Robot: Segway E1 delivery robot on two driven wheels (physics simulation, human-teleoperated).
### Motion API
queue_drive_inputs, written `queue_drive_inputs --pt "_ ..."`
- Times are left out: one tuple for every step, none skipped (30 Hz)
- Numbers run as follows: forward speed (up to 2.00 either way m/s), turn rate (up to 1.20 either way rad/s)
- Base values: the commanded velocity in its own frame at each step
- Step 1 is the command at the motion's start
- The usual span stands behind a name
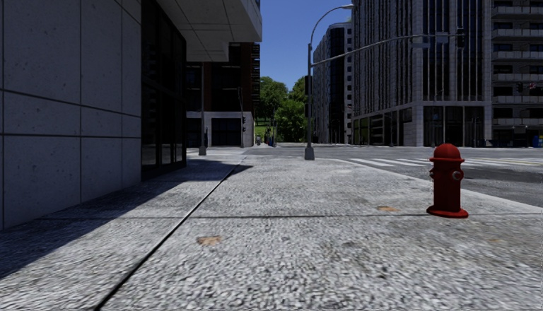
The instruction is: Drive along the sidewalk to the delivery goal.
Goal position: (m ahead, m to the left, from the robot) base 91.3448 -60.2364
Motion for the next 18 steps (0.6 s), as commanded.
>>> queue_drive_inputs --pt "2.00 0.00" --pt "2.00 0.00" --pt "2.00 0.00" --pt "2.00 0.00" --pt "2.00 0.00" --pt "2.00 0.00" --pt "2.00 0.00" --pt "2.00 0.00" --pt "2.00 0.00" --pt "2.00 0.00" --pt "2.00 0.00" --pt "2.00 0.00" --pt "2.00 0.00" --pt "2.00 0.00" --pt "2.00 0.00" --pt "2.00 0.00" --pt "2.00 0.00" --pt "2.00 0.00"
